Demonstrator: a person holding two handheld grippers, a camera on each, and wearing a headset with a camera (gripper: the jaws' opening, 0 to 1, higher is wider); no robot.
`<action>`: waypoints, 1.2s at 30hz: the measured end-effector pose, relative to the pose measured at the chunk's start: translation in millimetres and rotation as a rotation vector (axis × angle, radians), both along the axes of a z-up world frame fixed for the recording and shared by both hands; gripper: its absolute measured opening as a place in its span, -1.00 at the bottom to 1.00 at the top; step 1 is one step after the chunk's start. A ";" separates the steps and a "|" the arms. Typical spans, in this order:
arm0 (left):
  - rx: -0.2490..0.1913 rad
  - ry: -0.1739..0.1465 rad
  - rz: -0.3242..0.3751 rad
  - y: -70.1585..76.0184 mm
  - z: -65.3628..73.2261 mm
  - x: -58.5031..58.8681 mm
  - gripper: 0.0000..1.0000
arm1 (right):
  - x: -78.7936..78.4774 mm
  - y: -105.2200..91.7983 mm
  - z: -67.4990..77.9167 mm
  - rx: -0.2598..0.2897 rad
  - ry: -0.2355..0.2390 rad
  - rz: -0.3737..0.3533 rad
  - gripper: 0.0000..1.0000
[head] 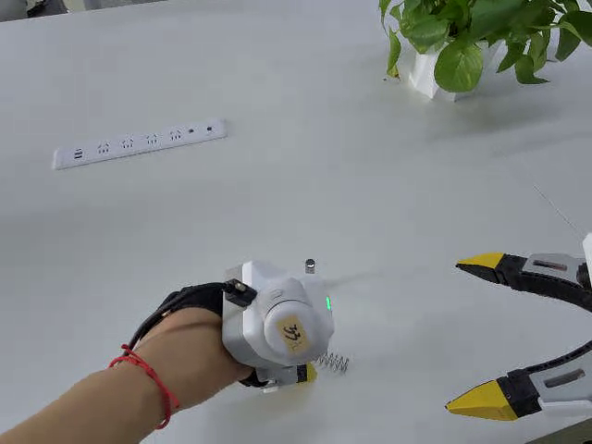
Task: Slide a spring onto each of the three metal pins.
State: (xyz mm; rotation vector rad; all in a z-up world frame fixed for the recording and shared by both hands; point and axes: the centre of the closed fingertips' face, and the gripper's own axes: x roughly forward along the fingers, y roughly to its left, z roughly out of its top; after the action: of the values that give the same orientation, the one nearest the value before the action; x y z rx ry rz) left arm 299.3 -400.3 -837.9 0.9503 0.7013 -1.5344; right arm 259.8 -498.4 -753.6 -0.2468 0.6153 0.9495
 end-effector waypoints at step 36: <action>0.051 0.051 -0.007 0.7 -8.9 -8.2 -0.87 | -0.1 -0.9 -2.0 0.002 0.003 0.000 0.83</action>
State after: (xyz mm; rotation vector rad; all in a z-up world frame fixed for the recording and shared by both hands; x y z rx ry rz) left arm 291.1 -399.7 -846.8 0.9553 0.7767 -1.5579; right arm 259.7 -499.3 -755.6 -0.2430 0.6174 0.9506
